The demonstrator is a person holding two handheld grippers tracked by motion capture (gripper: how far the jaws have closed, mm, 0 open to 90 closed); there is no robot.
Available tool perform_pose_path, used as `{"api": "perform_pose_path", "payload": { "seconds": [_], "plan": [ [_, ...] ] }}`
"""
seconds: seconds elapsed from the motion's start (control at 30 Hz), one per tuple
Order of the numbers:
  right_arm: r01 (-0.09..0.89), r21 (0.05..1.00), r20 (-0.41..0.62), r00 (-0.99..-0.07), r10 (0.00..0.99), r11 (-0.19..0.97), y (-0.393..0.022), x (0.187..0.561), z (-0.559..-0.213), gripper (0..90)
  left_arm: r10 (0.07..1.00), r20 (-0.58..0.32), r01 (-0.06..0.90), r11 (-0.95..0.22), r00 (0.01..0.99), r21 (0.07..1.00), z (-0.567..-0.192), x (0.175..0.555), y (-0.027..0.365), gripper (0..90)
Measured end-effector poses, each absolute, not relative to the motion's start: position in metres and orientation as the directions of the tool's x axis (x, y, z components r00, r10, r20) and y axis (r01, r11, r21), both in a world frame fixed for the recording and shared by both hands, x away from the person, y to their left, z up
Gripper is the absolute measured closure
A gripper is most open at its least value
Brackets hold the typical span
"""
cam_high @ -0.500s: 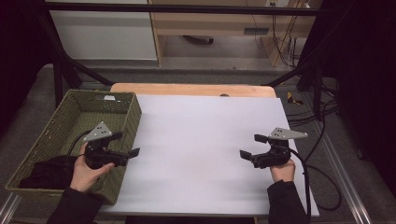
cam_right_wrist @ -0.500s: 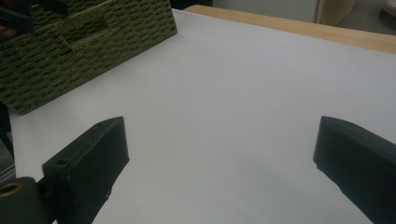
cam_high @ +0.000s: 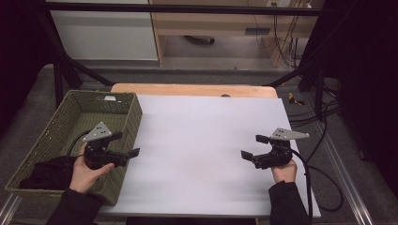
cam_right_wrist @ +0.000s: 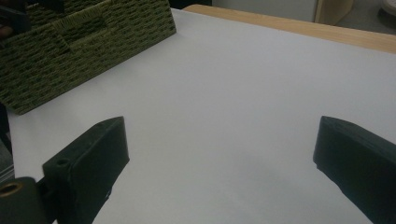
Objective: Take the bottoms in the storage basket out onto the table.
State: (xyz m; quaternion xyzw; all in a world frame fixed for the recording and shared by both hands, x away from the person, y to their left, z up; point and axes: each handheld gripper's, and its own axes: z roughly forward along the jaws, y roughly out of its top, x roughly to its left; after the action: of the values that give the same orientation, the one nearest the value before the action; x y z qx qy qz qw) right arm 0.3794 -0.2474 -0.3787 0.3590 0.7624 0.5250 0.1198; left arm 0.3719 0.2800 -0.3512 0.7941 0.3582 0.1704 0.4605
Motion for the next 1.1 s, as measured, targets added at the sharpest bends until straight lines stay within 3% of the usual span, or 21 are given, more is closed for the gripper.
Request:
{"api": "perform_pose_path", "payload": {
  "seconds": [1.1],
  "plan": [
    [0.422, 0.884, 0.189, -0.716, 0.672, 0.201, -0.247, 0.380, -0.379, 3.7, 0.742, -0.046, 0.416, -0.323, 0.669, 0.850, -0.336, 0.364, 0.294, 4.1]
  ]
}}
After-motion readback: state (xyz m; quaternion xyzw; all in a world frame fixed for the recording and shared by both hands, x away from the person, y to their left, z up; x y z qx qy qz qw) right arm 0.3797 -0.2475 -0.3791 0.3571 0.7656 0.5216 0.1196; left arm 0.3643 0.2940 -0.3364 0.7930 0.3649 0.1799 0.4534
